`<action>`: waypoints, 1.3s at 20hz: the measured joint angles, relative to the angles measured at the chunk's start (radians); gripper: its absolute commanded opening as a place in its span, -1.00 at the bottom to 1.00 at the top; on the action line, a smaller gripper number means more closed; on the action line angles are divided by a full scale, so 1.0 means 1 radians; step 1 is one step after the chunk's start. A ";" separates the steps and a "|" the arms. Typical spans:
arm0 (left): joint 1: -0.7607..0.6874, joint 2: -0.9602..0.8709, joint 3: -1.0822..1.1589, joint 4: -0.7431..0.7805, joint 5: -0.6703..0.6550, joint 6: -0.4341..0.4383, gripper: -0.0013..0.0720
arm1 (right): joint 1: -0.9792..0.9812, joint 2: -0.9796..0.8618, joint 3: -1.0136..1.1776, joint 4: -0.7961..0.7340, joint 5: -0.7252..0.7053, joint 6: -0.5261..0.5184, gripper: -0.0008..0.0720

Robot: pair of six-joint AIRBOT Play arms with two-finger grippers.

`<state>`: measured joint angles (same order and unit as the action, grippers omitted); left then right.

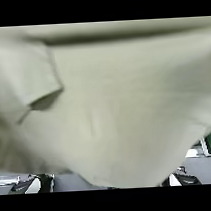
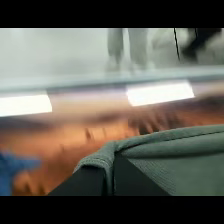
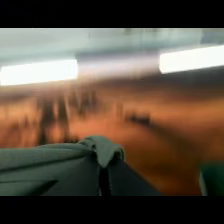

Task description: Fold the clothes and pants, and hang the long-sleeved shirts on hangers.

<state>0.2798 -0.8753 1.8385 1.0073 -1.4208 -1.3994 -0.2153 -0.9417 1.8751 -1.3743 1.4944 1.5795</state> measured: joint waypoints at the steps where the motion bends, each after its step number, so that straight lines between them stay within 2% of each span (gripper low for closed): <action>1: -0.012 -0.033 -0.097 0.002 -0.014 -0.007 -0.91 | 0.000 -0.058 -0.069 0.014 0.047 -0.001 -0.89; 4: -0.065 -0.143 -0.421 0.013 0.051 0.007 -0.91 | 0.001 -0.220 -0.313 0.047 0.052 -0.012 -0.89; 6: -0.101 -0.246 -0.581 0.015 0.143 0.021 -0.91 | 0.012 -0.340 -0.423 0.071 -0.018 -0.008 -0.89; 9: -0.135 -0.435 -0.666 -0.021 0.286 0.042 -0.91 | 0.063 -0.523 -0.463 0.106 -0.167 -0.006 -0.89; 12: -0.150 -0.597 -0.620 -0.072 0.404 0.057 -0.91 | 0.100 -0.659 -0.420 0.121 -0.378 0.036 -0.89; 16: -0.177 -0.765 -0.484 -0.103 0.515 0.065 -0.91 | 0.115 -0.743 -0.380 0.133 -0.645 0.108 -0.89; 20: -0.222 -0.866 -0.402 -0.114 0.614 0.066 -0.91 | 0.118 -0.802 -0.370 0.129 -0.737 0.142 -0.89; 26: -0.255 -0.909 -0.338 -0.136 0.709 0.065 -0.91 | 0.092 -0.824 -0.351 0.110 -0.816 0.182 -0.89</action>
<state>0.0246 -1.7840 1.5002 0.8715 -0.7120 -1.3342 -0.1238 -1.7660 1.5238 -1.2640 0.6781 1.7618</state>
